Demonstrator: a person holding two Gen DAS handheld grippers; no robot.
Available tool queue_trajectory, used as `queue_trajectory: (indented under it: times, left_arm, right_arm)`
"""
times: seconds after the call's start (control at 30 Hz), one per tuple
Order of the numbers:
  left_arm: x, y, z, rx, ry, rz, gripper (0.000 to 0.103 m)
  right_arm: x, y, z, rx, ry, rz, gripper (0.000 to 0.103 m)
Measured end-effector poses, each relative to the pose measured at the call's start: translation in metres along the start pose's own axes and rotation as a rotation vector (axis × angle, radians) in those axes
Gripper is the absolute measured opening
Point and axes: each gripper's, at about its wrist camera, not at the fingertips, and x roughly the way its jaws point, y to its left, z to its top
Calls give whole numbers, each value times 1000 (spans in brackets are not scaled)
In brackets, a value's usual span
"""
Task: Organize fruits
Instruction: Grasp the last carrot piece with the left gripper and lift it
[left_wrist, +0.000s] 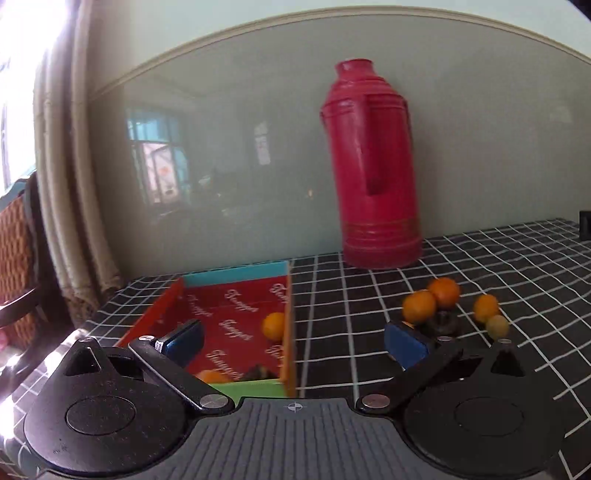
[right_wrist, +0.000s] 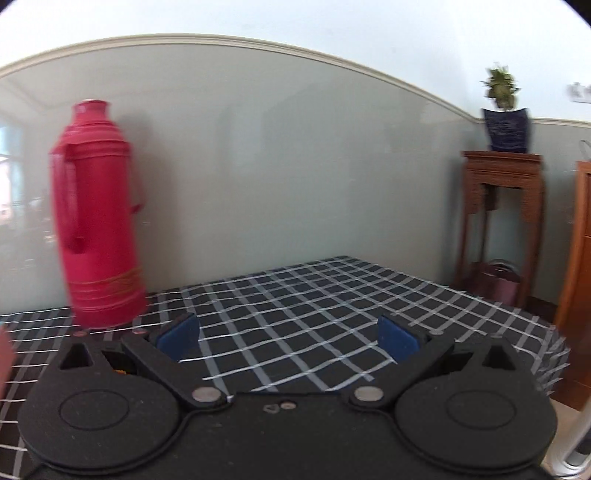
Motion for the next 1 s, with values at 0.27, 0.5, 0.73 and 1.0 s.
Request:
queue_trajectory:
  times: [0.27,0.5,0.73,1.0]
  left_arm:
    - [38,-57,-2,86,66,-111,95]
    - [70,-63,-2,20,164,-144,77]
    - [93,-66,-1,-21,257,-206,35]
    - [80,-68,-1,31,206,-178,29]
  right_arm:
    - [25,-35,-1,54,65,-20,97]
    - [23,-44,3,77,63,24,97]
    - [25,-46,3,81,69,52,97]
    - [25,-43,3,115,85,84,97]
